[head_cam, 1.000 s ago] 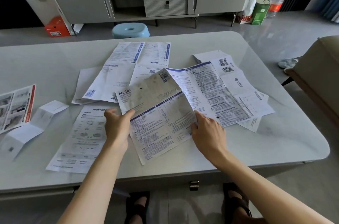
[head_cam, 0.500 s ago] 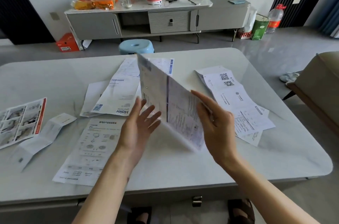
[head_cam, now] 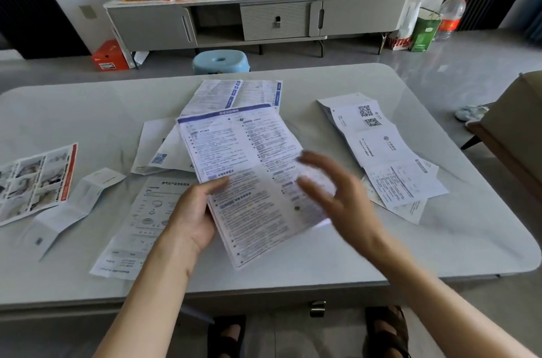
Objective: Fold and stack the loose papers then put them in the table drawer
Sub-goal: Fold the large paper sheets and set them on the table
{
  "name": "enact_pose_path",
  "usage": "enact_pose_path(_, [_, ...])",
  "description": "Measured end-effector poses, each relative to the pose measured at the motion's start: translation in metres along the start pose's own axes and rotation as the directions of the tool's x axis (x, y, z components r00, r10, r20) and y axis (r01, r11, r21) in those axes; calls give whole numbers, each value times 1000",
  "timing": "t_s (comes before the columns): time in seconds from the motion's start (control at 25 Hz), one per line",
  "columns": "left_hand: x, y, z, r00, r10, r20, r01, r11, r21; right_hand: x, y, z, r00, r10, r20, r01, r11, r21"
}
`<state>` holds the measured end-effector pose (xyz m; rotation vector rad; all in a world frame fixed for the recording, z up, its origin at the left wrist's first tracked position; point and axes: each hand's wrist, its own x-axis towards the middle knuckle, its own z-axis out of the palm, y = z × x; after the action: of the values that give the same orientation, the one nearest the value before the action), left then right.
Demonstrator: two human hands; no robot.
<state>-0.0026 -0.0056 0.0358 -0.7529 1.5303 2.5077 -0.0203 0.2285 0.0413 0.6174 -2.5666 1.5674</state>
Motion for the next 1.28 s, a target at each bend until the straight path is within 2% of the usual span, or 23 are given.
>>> enact_pose_path(0.04, [-3, 1, -2, 999, -27, 22, 27, 1000, 5, 6, 8, -8, 982, 160, -101, -159, 987, 23])
enact_pose_path(0.08, [-6, 1, -3, 997, -56, 50, 55, 998, 13, 11, 17, -15, 939, 336, -79, -324, 937, 131])
enact_pose_path(0.12, [-8, 1, -4, 994, -84, 76, 83, 996, 25, 14, 27, -19, 883, 468, 29, -456, 843, 285])
enact_pose_path(0.2, [-10, -2, -6, 986, -122, 113, 116, 991, 59, 13, 42, -19, 782, 558, 277, -615, 621, 486])
enact_pose_path(0.28, [-7, -6, -9, 981, -138, 133, 126, 988, 94, 11, 44, -17, 741, 578, 343, -660, 531, 532])
enact_pose_path(0.36, [-1, -9, -13, 984, -126, 123, 110, 985, 131, 13, 44, -16, 744, 588, 316, -650, 527, 548])
enact_pose_path(0.48, [10, -15, -20, 998, -52, 45, 42, 979, 200, 15, 48, -18, 751, 606, 262, -642, 579, 502])
enact_pose_path(0.68, [17, -15, -26, 999, -32, -17, 35, 969, 245, 14, 54, -24, 743, 615, 264, -663, 620, 420])
enact_pose_path(0.84, [19, -15, -27, 999, -41, 19, 36, 980, 197, 16, 58, -28, 776, 577, 256, -622, 628, 468])
enact_pose_path(1.0, [16, -7, -26, 988, -97, 122, 93, 995, 38, 15, 53, -29, 831, 517, 204, -538, 658, 527])
enact_pose_path(1.08, [15, -6, -26, 985, -100, 138, 81, 987, 140, 13, 49, -31, 842, 503, 193, -525, 684, 507])
enact_pose_path(1.2, [12, -13, -24, 978, -123, 166, 45, 911, 409, 13, 45, -27, 846, 493, 202, -524, 705, 478])
enact_pose_path(1.28, [12, -15, -22, 979, -117, 168, 30, 894, 448, 14, 42, -27, 842, 502, 199, -529, 693, 490])
